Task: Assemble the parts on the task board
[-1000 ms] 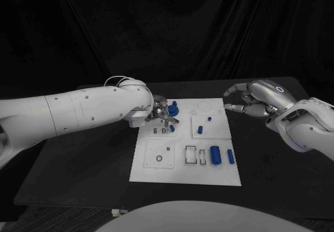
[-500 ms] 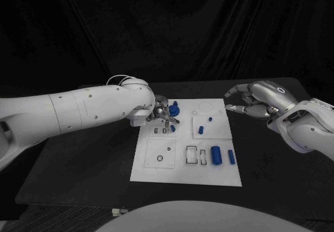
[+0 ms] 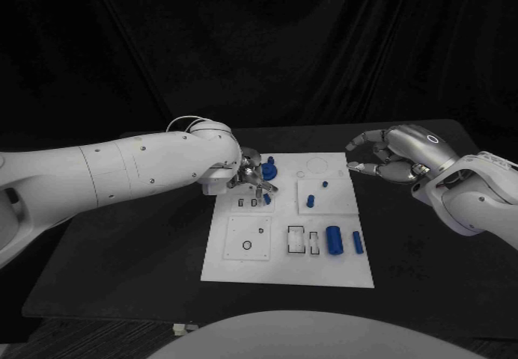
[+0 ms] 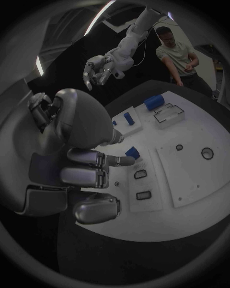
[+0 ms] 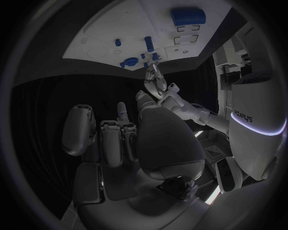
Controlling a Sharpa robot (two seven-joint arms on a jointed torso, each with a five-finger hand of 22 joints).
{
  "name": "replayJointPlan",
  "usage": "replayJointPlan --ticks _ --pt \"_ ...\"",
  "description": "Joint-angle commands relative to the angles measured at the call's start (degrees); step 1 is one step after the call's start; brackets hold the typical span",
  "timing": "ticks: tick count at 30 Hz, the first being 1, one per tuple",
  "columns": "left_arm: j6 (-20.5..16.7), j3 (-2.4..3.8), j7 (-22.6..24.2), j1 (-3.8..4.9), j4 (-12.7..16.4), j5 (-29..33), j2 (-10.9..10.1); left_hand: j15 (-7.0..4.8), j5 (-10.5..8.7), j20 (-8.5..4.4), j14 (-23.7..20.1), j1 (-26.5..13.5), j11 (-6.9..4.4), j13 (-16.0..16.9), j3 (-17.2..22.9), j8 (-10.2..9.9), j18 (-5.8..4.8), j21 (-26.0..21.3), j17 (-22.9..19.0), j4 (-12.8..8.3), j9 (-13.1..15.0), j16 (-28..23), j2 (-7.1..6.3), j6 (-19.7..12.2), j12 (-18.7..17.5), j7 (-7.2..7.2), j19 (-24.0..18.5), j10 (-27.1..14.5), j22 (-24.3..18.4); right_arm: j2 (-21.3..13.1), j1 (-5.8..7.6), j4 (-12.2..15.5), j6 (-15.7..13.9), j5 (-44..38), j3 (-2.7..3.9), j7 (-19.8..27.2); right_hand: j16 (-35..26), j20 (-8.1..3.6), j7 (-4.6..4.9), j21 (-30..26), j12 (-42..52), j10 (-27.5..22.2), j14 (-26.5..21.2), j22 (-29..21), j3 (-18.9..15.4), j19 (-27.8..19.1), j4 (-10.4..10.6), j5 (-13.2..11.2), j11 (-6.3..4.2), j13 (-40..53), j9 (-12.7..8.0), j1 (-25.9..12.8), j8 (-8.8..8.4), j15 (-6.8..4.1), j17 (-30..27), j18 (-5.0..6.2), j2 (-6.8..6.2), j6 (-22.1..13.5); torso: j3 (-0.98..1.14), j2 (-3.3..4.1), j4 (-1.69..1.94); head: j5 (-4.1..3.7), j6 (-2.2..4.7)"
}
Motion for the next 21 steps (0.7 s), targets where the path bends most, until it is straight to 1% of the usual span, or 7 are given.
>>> replayJointPlan --ticks 1,11,21 --pt "1.42 0.05 0.59 -0.2 -0.13 0.04 0.29 0.11 0.19 0.02 6.06 0.46 -0.03 15.03 0.34 -0.2 0.2 -0.27 15.09 -0.08 0.06 0.15 -0.06 0.33 0.15 0.02 -0.45 5.97 -0.07 -0.07 -0.14 0.12 0.18 -0.35 0.04 -0.91 -0.21 -0.12 0.14 -0.18 0.14 6.09 5.15 9.16 0.01 -0.41 -0.25 0.33 0.42 15.1 -0.07 0.38 -0.28 0.36 11.94 -0.02 0.24 0.0 -0.01 0.02 0.02 -0.1 -0.01" --pt "2.75 0.05 0.2 -0.68 -0.72 0.04 0.89 0.1 0.34 0.01 6.06 0.49 -0.04 15.03 0.58 -0.39 0.2 -0.34 15.09 -0.16 0.09 0.15 0.02 0.6 0.15 -0.01 -0.48 5.97 -0.07 -0.13 -0.14 0.09 0.34 -0.35 0.05 -0.93 -0.33 -0.11 0.14 -0.19 0.14 6.09 5.11 9.16 -0.01 -0.41 -0.23 0.32 0.43 15.1 -0.09 0.36 -0.28 0.37 11.8 -0.02 0.25 0.03 -0.02 -0.03 0.01 -0.18 -0.01" --pt "3.21 0.05 0.14 -1.28 -1.35 0.04 1.4 0.08 0.39 0.0 6.06 0.51 -0.07 15.03 0.74 -0.52 0.24 -0.46 15.09 -0.24 0.1 0.15 0.05 0.81 0.15 -0.05 -0.59 5.97 -0.21 -0.18 -0.15 0.06 0.49 -0.35 0.05 -0.93 -0.45 -0.11 0.15 -0.36 0.14 6.09 5.08 9.11 -0.02 -0.47 -0.22 0.31 0.43 15.1 -0.1 0.35 -0.27 0.37 11.66 0.02 0.26 0.06 -0.01 -0.05 0.0 -0.35 -0.01"
